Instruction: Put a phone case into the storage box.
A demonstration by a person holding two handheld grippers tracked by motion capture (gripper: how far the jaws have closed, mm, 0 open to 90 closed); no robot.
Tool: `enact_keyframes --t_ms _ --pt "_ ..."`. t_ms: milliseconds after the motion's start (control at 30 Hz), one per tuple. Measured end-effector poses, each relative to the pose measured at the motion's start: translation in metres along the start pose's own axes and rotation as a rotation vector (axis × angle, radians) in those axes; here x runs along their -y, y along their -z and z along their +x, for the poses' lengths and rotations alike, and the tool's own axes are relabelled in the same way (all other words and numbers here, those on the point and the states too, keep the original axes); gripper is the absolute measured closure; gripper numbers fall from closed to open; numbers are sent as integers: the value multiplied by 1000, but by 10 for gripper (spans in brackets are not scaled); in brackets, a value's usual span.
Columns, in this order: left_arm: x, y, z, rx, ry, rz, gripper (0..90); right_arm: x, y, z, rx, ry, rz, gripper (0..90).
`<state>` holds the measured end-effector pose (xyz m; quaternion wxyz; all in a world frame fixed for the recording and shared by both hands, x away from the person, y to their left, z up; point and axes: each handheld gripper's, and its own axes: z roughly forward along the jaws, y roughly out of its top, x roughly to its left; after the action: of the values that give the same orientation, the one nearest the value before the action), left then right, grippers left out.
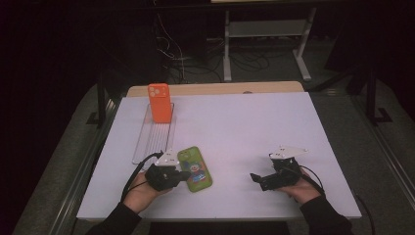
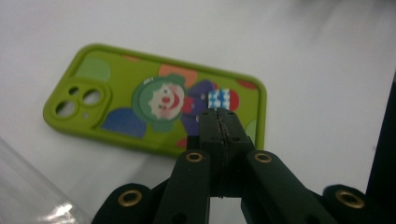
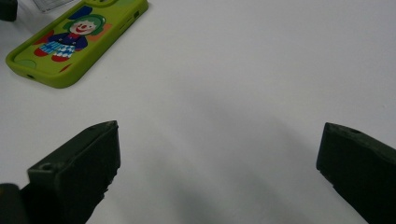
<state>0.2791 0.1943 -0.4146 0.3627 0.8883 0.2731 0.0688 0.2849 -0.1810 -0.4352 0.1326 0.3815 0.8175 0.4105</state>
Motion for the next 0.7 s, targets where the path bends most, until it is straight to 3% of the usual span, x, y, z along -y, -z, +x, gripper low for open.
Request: enact_keyframes --t_ms 167,333,500,700 --pt "5 -7 1 -11 -14 50 894 0 -1 -1 -2 4 -1 0" --pt "6 -12 1 -12 -16 62 893 0 0 0 -3 4 2 0" --pt "5 -17 0 6 21 37 893 0 0 0 -6 5 3 0" --pt "-2 -25 -3 23 3 40 894 0 0 0 -8 8 2 0"
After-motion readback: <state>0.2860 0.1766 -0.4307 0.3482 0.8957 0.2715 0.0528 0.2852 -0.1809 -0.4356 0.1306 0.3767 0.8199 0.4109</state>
